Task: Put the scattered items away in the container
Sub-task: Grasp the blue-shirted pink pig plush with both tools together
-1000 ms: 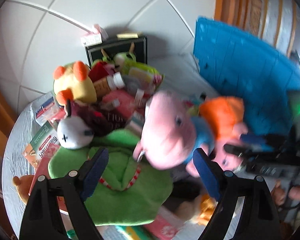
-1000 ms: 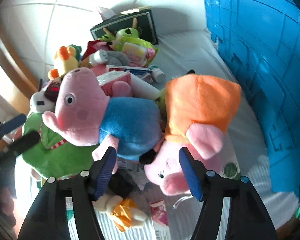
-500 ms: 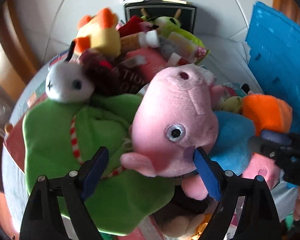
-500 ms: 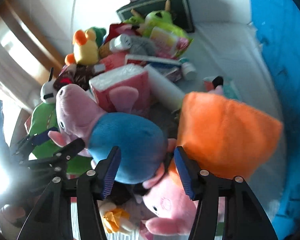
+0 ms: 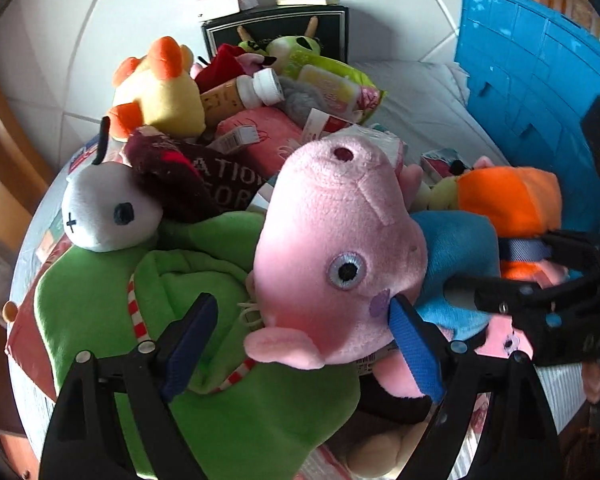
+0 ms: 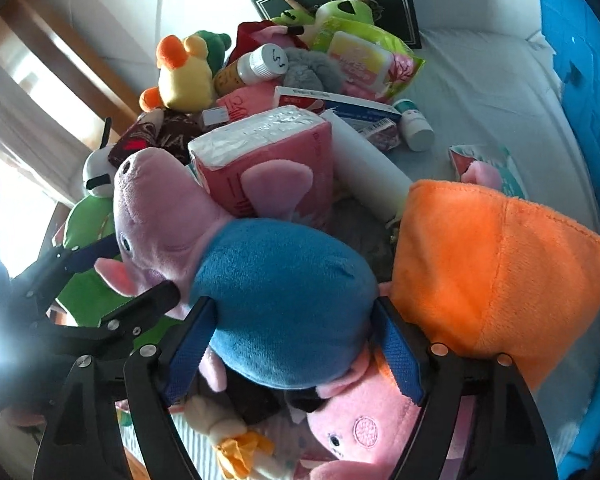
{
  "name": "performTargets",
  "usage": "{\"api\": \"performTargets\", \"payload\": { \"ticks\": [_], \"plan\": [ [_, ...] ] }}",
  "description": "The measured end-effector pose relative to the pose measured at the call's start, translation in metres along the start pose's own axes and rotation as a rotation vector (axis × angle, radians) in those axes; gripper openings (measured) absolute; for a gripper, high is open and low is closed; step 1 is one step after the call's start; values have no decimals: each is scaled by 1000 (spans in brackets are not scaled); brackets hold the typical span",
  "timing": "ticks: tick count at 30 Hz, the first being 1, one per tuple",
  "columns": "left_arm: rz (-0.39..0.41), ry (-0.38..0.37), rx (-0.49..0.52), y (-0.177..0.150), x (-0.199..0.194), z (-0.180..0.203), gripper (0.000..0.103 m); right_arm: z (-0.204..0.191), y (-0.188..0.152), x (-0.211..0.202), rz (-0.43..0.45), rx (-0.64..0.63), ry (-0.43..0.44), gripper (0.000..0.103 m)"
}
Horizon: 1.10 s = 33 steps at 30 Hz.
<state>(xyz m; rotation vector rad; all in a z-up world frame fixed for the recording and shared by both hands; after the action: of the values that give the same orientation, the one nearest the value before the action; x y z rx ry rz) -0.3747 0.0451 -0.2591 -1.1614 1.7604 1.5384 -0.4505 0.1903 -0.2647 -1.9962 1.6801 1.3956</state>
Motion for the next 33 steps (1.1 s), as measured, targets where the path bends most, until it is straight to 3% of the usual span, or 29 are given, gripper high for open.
{"api": "performTargets", "payload": {
  "ticks": [3, 7, 10, 14, 19, 22, 28, 33],
  "plan": [
    [-2, -13, 35, -2, 3, 2, 88, 0, 7, 2, -3, 24, 17, 83],
    [5, -19, 69, 1, 5, 9, 88, -1, 8, 26, -87, -14, -29, 103],
    [4, -3, 93, 1, 10, 13, 88, -3, 7, 32, -82, -6, -67, 103],
    [-13, -49, 74, 1, 17, 14, 88, 0, -2, 26, -52, -5, -62, 93],
    [3, -14, 77, 1, 26, 25, 86, -1, -3, 35, -52, -39, -131, 86],
    [44, -30, 77, -1, 12, 28, 74, -7, -6, 25, -25, -60, -123, 79],
    [96, -32, 60, -1, -14, 24, 74, -24, -6, 5, 25, -80, -120, 75],
    [213, -30, 45, 6, -58, 14, 74, -56, -2, -32, 130, -140, -130, 74]
  ]
}}
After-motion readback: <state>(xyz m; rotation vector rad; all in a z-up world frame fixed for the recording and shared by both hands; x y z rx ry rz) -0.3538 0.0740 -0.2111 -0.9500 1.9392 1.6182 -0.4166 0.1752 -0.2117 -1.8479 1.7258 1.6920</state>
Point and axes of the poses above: each gripper's, at about its wrist camera, not at the fingertips, and x roughly the way its jaws point, z to its right, y to its top, the point moved 1 cm from there along x, roughly the way its jaws point, and after that the axes turned 12 degrees about y, right-handed, at the moved point
